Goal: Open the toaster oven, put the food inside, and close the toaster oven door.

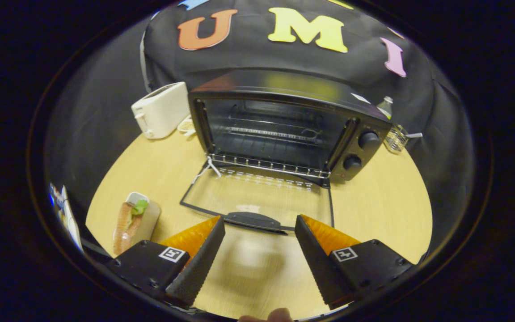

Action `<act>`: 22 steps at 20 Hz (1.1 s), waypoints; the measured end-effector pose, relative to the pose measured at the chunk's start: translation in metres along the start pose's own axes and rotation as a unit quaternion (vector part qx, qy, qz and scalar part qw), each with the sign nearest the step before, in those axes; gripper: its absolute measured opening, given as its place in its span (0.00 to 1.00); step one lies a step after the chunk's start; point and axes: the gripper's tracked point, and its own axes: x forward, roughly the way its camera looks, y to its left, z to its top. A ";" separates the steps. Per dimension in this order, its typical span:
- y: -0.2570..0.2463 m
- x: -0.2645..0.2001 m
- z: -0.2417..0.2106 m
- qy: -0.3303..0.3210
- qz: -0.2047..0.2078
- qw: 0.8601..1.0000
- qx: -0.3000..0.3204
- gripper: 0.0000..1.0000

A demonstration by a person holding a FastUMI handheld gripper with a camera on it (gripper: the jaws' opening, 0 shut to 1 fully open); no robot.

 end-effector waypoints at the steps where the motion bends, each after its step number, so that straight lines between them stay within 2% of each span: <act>1: 0.018 -0.016 0.003 -0.008 0.036 0.999 -0.006 1.00; 4: 0.073 -0.058 0.003 0.002 0.147 0.989 -0.009 1.00; 6: 0.110 -0.067 -0.003 0.044 0.219 0.974 0.030 1.00; 8: 0.135 -0.060 -0.012 0.092 0.258 0.958 0.080 1.00; 11: 0.157 -0.039 -0.021 0.153 0.280 0.939 0.128 0.99; 14: 0.172 -0.018 -0.030 0.205 0.286 0.925 0.142 0.98; 17: 0.184 -0.002 -0.037 0.255 0.293 0.904 0.175 0.93; 20: 0.192 0.011 -0.037 0.277 0.294 0.895 0.190 0.84; 22: 0.196 0.012 -0.039 0.288 0.296 0.890 0.194 0.74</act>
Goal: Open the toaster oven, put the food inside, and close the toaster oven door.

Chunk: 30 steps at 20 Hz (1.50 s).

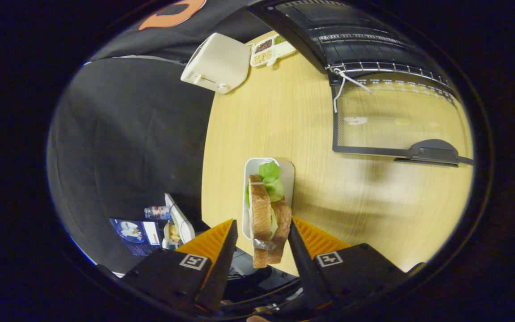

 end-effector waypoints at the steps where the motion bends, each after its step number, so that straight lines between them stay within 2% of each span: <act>1: -0.001 0.001 0.000 0.003 0.000 1.000 0.001 0.62; 5: 0.011 -0.006 -0.005 0.012 0.020 1.000 0.012 0.36; 6: 0.017 -0.013 -0.006 0.006 0.029 1.000 0.009 0.33; 11: 0.043 -0.072 0.009 -0.048 0.102 0.993 0.042 0.31; 15: 0.024 -0.128 0.036 -0.128 0.131 0.980 0.077 0.31; 19: -0.030 -0.171 0.076 -0.221 0.130 0.956 0.142 0.31; 24: -0.069 -0.191 0.125 -0.323 0.165 0.906 0.217 0.31; 28: -0.086 -0.184 0.165 -0.390 0.184 0.867 0.248 0.31; 29: -0.092 -0.180 0.175 -0.401 0.183 0.860 0.257 0.31; 30: -0.098 -0.172 0.182 -0.403 0.178 0.859 0.261 0.31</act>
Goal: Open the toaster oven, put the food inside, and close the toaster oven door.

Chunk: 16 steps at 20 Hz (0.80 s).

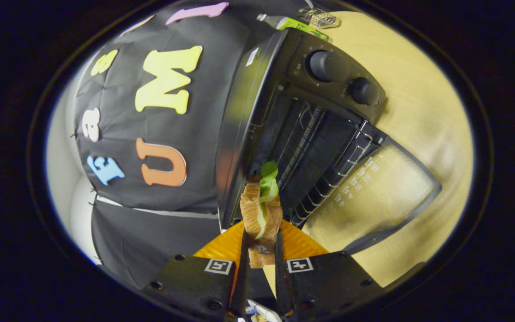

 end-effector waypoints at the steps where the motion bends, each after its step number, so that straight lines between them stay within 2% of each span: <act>1: -0.006 0.008 0.003 -0.006 -0.002 1.000 0.000 0.31; 5: -0.005 0.024 0.032 -0.072 0.026 0.996 0.040 0.31; 9: -0.024 0.026 0.058 -0.149 0.005 0.988 0.049 0.32; 12: -0.025 0.032 0.047 -0.134 -0.001 0.989 0.057 0.38; 14: -0.027 0.039 0.026 -0.089 -0.024 0.995 0.048 0.48; 15: -0.030 0.038 0.016 -0.062 -0.043 0.997 0.031 0.64; 16: -0.032 0.037 0.005 -0.034 -0.064 0.997 0.005 0.65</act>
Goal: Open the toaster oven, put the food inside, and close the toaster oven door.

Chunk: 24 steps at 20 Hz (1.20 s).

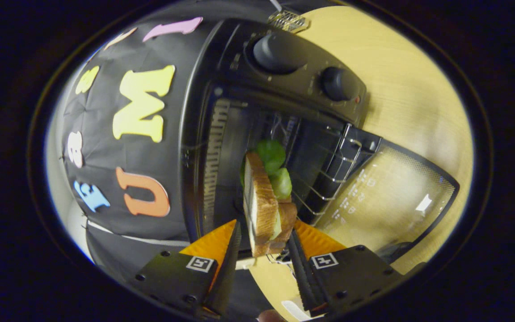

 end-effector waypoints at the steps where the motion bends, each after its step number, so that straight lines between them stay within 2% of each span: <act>1: -0.005 -0.003 -0.010 0.023 -0.022 0.999 -0.033 0.68; 4: -0.014 -0.016 -0.038 0.088 -0.068 0.983 -0.145 0.77; 9: -0.017 -0.049 -0.049 0.106 -0.101 0.950 -0.274 0.85; 14: -0.043 -0.084 -0.064 0.107 -0.140 0.892 -0.416 0.91; 17: -0.078 -0.106 -0.087 0.137 -0.156 0.872 -0.443 0.93; 19: -0.110 -0.111 -0.085 0.144 -0.186 0.854 -0.464 0.92; 24: -0.161 -0.098 -0.068 0.147 -0.252 0.842 -0.454 0.93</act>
